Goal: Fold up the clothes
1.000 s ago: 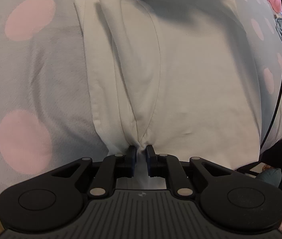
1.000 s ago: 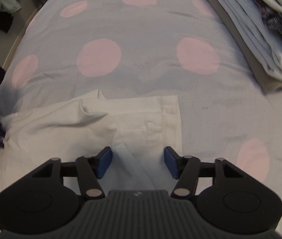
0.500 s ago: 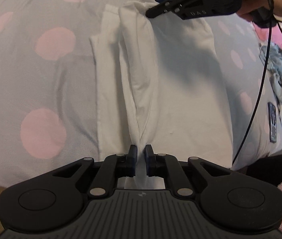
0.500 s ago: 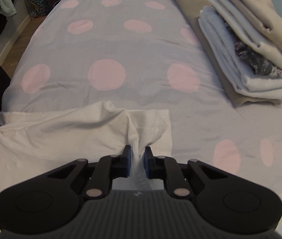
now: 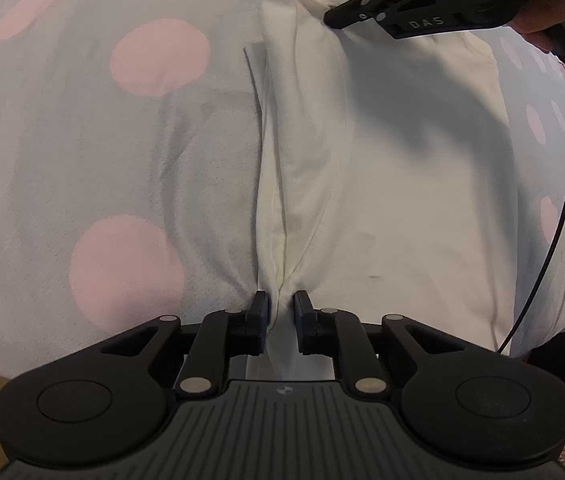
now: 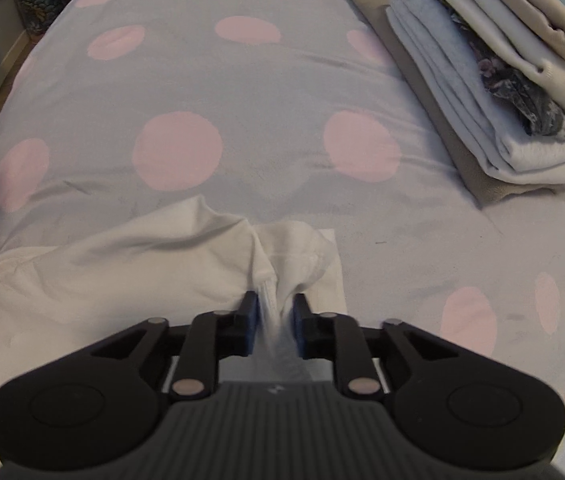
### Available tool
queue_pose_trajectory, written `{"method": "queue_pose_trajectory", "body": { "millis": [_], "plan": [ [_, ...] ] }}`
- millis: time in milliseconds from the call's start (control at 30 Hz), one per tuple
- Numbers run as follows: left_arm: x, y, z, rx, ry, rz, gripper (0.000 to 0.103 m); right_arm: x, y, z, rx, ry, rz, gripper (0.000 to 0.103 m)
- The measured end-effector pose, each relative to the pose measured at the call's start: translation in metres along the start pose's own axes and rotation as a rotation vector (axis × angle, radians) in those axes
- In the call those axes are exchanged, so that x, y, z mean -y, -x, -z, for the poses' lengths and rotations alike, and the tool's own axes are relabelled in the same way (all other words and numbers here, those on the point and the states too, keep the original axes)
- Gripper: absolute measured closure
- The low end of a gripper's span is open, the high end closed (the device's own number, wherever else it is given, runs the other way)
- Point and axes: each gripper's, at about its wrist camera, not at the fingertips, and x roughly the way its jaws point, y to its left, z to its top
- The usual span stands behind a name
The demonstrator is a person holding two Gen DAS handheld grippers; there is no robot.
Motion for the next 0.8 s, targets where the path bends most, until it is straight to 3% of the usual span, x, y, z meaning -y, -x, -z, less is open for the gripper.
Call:
{"method": "queue_pose_trajectory", "body": {
  "millis": [33,100,300,533,800],
  "plan": [
    [0.002,0.000,0.000,0.003,-0.003,-0.006,0.083,0.002,0.003,0.002,0.007,-0.021,0.011,0.062],
    [0.006,0.001,0.000,0.024,-0.017,-0.025,0.075,0.006,0.012,0.006,0.021,-0.062,0.023,0.061],
    [0.023,0.014,0.004,0.124,-0.087,-0.048,0.062,-0.008,0.052,0.040,0.048,-0.140,0.080,0.050],
    [0.014,0.045,0.004,0.266,-0.071,-0.019,0.061,-0.031,0.095,0.118,0.063,-0.424,0.088,0.047],
    [0.007,0.044,-0.040,0.319,-0.115,0.010,0.057,-0.056,0.125,0.218,0.151,-0.833,0.111,0.038]
  ]
}}
